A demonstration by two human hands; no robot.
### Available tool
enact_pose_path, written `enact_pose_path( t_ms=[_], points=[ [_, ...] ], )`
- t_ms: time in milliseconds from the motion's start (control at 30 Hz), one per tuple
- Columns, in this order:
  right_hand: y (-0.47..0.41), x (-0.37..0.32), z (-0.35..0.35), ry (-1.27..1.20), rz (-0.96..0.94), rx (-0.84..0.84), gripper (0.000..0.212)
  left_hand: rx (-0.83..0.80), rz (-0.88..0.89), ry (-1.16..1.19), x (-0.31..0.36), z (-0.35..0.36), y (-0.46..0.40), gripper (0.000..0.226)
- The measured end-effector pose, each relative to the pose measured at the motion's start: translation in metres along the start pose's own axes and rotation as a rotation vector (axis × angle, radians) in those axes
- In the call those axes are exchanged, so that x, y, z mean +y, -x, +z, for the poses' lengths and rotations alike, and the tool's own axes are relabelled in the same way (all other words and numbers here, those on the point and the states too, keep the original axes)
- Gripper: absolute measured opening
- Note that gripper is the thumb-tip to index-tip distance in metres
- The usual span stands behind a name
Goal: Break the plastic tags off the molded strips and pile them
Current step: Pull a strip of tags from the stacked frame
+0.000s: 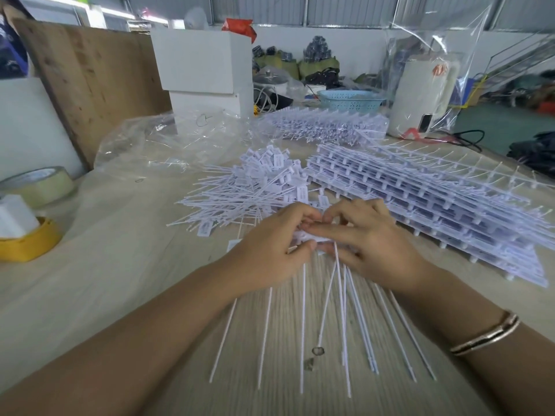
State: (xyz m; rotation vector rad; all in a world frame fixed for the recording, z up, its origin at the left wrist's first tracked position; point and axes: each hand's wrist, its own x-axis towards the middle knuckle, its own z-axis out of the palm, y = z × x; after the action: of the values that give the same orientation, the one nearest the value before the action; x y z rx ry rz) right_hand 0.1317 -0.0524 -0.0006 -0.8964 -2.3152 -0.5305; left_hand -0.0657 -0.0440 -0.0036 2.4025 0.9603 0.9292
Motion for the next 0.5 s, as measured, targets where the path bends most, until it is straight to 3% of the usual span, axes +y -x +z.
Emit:
enact_pose_path(
  t_ms=[167,300,500],
  points=[
    [0.001,0.006,-0.002,-0.037,0.005,0.132,0.025,-0.005,-0.027,-0.027,-0.001,-0.009,-0.002,0.022],
    [0.005,0.008,-0.003,-0.045,0.03,0.077,0.029,-0.069,-0.055,-0.057,-0.009,-0.016,-0.002,0.014],
    [0.005,0.005,0.001,-0.31,0.166,0.064,0.025,0.013,-0.09,0.054,-0.01,-0.017,-0.004,0.011]
  ],
)
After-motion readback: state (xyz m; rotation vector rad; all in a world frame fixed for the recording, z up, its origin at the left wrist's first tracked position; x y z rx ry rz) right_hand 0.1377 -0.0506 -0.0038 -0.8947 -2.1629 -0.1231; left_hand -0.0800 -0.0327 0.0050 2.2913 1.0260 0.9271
